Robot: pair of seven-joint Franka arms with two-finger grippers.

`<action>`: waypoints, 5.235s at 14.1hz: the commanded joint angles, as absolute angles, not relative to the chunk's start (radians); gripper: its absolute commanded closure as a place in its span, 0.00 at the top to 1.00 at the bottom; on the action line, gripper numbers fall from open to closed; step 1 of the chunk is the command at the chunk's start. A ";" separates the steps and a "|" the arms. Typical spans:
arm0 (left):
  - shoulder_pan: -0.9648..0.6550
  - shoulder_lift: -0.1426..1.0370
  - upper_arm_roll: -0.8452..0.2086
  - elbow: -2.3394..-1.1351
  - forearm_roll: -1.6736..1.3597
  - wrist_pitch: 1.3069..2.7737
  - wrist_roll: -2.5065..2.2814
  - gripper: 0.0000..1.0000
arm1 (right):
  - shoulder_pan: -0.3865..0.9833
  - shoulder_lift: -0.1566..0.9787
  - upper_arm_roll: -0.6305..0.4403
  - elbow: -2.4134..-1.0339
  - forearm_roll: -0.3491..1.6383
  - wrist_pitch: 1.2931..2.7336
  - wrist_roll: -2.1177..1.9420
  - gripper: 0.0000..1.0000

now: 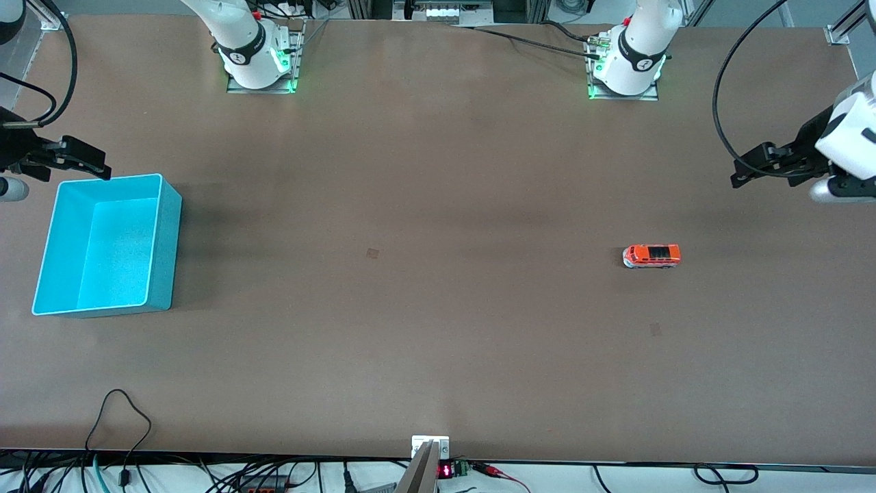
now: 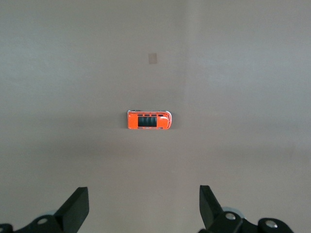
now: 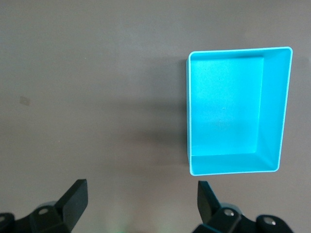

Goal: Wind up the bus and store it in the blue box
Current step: 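Reach the left gripper down toward the orange toy bus, then lower the left gripper over the bus and close on it, then press the bus down and drag it backward with the left gripper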

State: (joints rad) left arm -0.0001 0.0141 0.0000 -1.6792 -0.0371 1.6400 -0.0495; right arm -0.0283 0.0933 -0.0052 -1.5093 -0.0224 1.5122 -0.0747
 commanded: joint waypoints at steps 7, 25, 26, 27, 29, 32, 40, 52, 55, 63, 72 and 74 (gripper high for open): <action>-0.052 0.144 -0.008 -1.663 -0.023 1.611 -0.020 1.00 | -0.026 0.077 0.005 -1.511 -0.025 1.502 -0.058 1.00; -0.017 0.302 -0.020 -1.960 0.153 2.083 1.251 1.00 | -0.029 0.080 0.017 -1.511 -0.028 1.500 -0.057 1.00; -0.017 0.302 -0.020 -1.991 0.152 2.147 1.314 1.00 | -0.029 0.083 0.017 -1.511 -0.026 1.500 -0.058 1.00; -0.015 0.304 -0.020 -2.025 0.152 2.213 1.365 1.00 | -0.028 0.087 0.018 -1.512 -0.026 1.500 -0.060 1.00; 0.001 0.304 -0.021 -2.060 0.152 2.267 1.388 1.00 | -0.025 0.104 0.018 -1.517 -0.028 1.499 -0.061 1.00; 0.038 0.304 -0.060 -2.110 0.152 2.342 1.391 1.00 | -0.017 0.133 0.018 -1.517 -0.029 1.444 -0.063 1.00; 0.057 0.311 -0.069 -2.235 0.152 2.546 1.390 1.00 | -0.009 0.153 0.018 -1.517 -0.032 1.424 -0.078 1.00; 0.071 0.383 -0.086 -2.249 0.152 2.609 1.388 1.00 | -0.009 0.155 0.018 -1.517 -0.032 1.420 -0.078 1.00; 0.071 0.390 -0.086 -2.244 0.152 2.617 1.390 0.97 | -0.008 0.155 0.018 -1.517 -0.032 1.420 -0.078 1.00; 0.071 0.394 -0.086 -2.240 0.153 2.634 1.393 0.33 | -0.011 0.158 0.018 -1.517 -0.032 1.420 -0.080 1.00; 0.110 0.440 -0.084 -2.230 0.153 2.623 1.460 0.28 | -0.009 0.158 0.018 -1.517 -0.031 1.417 -0.086 1.00; 0.139 0.460 -0.084 -2.218 0.152 2.622 1.494 0.26 | -0.011 0.158 0.017 -1.517 -0.029 1.417 -0.086 1.00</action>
State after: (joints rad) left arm 0.0962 0.3930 -0.0754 -2.2426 0.1328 2.6255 1.4437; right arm -0.0081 0.1622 0.0144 -1.5187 -0.0225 1.4306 -0.0770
